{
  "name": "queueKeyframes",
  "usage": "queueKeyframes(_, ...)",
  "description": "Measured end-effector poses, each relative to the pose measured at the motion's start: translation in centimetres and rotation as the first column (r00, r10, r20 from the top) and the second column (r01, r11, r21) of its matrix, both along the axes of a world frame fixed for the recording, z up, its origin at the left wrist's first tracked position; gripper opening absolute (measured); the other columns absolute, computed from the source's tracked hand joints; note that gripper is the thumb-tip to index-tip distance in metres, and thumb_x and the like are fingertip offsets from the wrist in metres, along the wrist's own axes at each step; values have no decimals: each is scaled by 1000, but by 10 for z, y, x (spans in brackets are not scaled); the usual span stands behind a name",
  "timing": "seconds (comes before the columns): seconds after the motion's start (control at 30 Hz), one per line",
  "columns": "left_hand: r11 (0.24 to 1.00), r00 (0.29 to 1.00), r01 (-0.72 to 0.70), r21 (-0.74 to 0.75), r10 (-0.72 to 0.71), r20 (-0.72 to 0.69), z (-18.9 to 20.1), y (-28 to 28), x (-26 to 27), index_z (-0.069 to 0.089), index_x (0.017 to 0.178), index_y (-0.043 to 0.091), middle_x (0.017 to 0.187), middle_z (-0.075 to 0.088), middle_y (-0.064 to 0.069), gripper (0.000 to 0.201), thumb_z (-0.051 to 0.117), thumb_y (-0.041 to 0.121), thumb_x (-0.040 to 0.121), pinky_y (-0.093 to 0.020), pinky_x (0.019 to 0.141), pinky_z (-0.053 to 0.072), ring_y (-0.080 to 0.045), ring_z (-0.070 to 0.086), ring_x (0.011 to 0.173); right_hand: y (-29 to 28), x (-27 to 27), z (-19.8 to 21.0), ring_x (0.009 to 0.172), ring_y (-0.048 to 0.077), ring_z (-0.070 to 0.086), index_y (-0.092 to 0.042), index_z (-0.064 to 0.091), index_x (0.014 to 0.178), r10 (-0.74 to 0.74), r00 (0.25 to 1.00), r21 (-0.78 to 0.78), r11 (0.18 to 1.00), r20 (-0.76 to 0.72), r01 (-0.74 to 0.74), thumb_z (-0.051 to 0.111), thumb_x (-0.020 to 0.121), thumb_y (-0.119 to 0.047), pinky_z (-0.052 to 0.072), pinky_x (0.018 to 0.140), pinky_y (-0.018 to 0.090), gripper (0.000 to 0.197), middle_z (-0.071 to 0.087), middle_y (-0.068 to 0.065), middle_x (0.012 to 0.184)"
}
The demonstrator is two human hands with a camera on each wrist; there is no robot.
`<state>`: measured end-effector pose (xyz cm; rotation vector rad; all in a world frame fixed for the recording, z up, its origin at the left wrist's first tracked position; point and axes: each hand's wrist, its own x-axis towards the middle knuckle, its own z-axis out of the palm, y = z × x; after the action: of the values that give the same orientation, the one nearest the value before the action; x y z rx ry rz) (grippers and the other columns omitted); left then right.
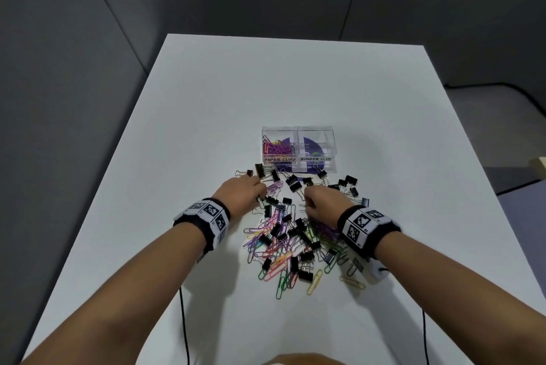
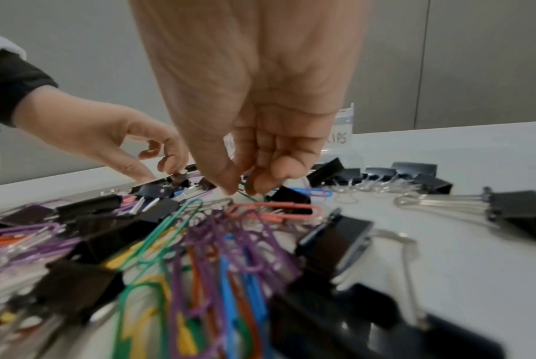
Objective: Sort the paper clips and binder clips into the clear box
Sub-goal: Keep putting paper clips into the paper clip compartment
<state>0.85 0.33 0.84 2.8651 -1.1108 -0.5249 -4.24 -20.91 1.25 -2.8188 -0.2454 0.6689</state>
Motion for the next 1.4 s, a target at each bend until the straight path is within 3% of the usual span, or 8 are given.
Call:
queueKeyframes(0.13, 992, 994, 111, -58, -112, -11, 0, 5, -6, 58, 121, 15, 123, 53, -9, 31, 54, 26, 93, -35, 84, 45, -26, 52, 111, -17, 5, 9, 69, 23, 53, -12, 48, 107, -170, 985, 86, 981, -36, 172, 45, 92, -13, 40, 54, 28, 16, 60, 6, 80)
queueKeyframes(0.43, 997, 989, -16, -69, 5, -149, -13, 4, -4, 61, 109, 8, 116, 53, -8, 23, 48, 21, 95, -30, 86, 43, -24, 52, 108, -38, 9, 9, 78, 23, 47, -6, 47, 79, -323, 946, 133, 936, -34, 325, 38, 92, -2, 34, 69, 30, 16, 60, 22, 92)
queueKeyframes(0.57, 990, 978, -101, -101, 81, -191, -11, 11, -5, 55, 122, 15, 119, 51, -4, 32, 55, 25, 92, -23, 80, 40, -16, 49, 94, -32, 6, 5, 80, 31, 57, -4, 50, 79, -258, 966, 151, 955, -1, 255, 36, 93, -6, 41, 69, 35, 19, 61, 19, 92)
queueKeyframes(0.7, 987, 962, -151, -49, 136, -236, -9, 13, 0, 54, 124, 13, 124, 48, -6, 34, 57, 21, 91, -27, 91, 42, -21, 52, 109, -22, 9, 1, 87, 31, 60, -5, 55, 93, -80, 995, -43, 996, 63, 82, 47, 93, -17, 53, 76, 42, 14, 53, 10, 108)
queueKeyframes(0.87, 973, 931, -229, -39, 208, -300, -9, 12, 7, 56, 118, 8, 121, 53, -11, 26, 53, 13, 93, -28, 90, 42, -24, 55, 107, -19, 20, 0, 94, 33, 62, -1, 60, 100, -73, 997, -133, 989, -21, 69, 54, 91, -14, 52, 79, 39, 17, 55, 15, 113)
queueKeyframes(1.13, 938, 920, -344, -41, 328, -214, -9, 9, 6, 53, 114, 7, 119, 53, -9, 29, 56, 26, 92, -32, 84, 45, -26, 57, 101, -8, 14, 3, 100, 29, 59, -6, 57, 105, 6, 995, -116, 993, -99, -18, 51, 93, -18, 49, 83, 35, 19, 54, 12, 116)
queueKeyframes(1.27, 939, 917, -340, -43, 321, -239, -8, 3, 10, 60, 107, 5, 115, 57, -13, 20, 51, 15, 93, -32, 91, 44, -27, 57, 105, -4, 9, 2, 82, 24, 52, -4, 56, 102, 71, 996, -105, 992, -59, -77, 44, 94, -17, 43, 69, 33, 19, 55, 12, 109)
queueKeyframes(1.4, 949, 927, -311, -44, 293, -236, -7, -3, 11, 61, 96, 7, 102, 56, -10, 15, 47, 10, 92, -30, 85, 43, -26, 55, 99, -7, 10, 9, 70, 21, 47, -9, 48, 88, 10, 1000, -29, 1000, 28, -9, 39, 94, -16, 37, 59, 28, 13, 50, 5, 80)
